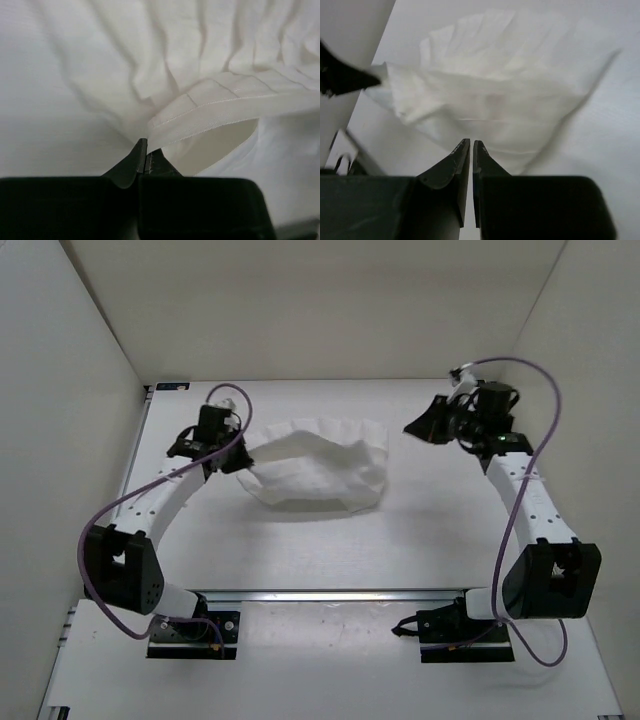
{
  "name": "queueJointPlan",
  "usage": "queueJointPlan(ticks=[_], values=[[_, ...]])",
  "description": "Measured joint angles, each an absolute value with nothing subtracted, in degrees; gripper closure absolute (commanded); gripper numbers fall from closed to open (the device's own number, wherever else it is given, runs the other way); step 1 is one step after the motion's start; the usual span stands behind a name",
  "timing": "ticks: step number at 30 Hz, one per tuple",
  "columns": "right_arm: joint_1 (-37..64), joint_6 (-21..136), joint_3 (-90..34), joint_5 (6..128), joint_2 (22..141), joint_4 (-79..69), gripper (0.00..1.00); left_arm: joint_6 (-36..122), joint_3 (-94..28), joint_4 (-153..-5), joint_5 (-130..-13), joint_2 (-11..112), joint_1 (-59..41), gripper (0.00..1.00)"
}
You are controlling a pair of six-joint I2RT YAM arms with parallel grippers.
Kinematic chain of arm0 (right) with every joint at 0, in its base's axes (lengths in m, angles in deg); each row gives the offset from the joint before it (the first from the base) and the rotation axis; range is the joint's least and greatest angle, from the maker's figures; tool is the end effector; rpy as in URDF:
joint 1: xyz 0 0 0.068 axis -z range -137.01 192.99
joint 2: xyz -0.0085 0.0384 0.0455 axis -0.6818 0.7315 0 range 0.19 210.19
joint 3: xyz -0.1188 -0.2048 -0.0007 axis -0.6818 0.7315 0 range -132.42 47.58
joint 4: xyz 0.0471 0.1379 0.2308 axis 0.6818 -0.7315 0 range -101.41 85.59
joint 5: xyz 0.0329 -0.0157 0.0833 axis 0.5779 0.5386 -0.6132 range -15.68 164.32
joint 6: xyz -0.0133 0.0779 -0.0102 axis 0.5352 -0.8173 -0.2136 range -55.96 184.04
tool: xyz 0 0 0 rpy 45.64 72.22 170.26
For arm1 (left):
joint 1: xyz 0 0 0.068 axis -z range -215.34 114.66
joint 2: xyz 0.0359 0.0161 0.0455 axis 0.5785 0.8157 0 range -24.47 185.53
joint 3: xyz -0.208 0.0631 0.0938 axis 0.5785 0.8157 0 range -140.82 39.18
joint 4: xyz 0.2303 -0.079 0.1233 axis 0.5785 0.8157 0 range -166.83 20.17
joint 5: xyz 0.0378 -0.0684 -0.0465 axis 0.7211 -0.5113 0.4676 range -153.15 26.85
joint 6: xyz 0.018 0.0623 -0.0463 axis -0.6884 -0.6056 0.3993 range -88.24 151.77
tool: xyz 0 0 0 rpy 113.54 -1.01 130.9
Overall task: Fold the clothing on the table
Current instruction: Flatten the skirt out
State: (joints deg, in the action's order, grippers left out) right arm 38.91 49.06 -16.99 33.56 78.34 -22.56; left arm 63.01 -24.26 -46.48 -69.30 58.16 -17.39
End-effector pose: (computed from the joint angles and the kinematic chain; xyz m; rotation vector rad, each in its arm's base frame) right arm 0.3407 0.0691 0.2669 -0.2303 2.1030 0.9500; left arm 0.3267 -0.1136 0.2020 -0.2398 2.4848 -0.5049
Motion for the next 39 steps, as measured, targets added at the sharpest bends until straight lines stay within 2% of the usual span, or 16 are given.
queueJointPlan(ticks=[3, 5, 11, 13, 15, 19, 21, 24, 33, 39], values=[[45.36, 48.97, -24.14, 36.12, 78.29, -21.91, 1.0, 56.91, -28.79, -40.32, -58.96, 57.86, -22.5, 1.0], [47.21, 48.93, -27.96, 37.43, 78.29, -21.58, 1.0, 53.48, -34.12, -36.08, -53.19, 59.34, -22.54, 1.0], [42.54, 48.66, -31.11, 37.24, 78.56, -19.96, 0.98, 45.15, -56.63, -30.51, -45.39, 67.01, -18.39, 1.0], [39.96, 49.21, -30.78, 37.72, 79.6, -20.53, 0.88, 43.86, -57.86, -29.87, -44.4, 67.06, -17.04, 1.0], [36.79, 50.02, -29.6, 38.77, 80.79, -21.64, 0.67, 43.34, -57.18, -28.36, -44.34, 67.04, -15.51, 1.0], [30.23, 50.57, -26.52, 40.34, 83.63, -23.85, 0.57, 43.71, -52.94, -24.91, -47.2, 67.65, -12.58, 1.0], [27.5, 49.84, -25.56, 40.38, 84.96, -24.53, 0.46, 43.97, -52.42, -23.07, -47.71, 68.76, -10.81, 1.0], [23.26, 48.14, -25.47, 40.93, 87.08, -23.33, 0.36, 44.61, -52.57, -21.83, -49.78, 70.47, -8.4, 1.0], [13.42, 45.71, -39.72, 42.7, 101.88, -21.82, 0.34, 45.39, -65.25, -18.79, -52.78, 72.46, -10.46, 1.0], [10.17, 46.54, -53.71, 43.4, 112.65, -23.26, 0.3, 45.85, -60.44, -20.82, -53.48, 69.31, -20.91, 1.0]])
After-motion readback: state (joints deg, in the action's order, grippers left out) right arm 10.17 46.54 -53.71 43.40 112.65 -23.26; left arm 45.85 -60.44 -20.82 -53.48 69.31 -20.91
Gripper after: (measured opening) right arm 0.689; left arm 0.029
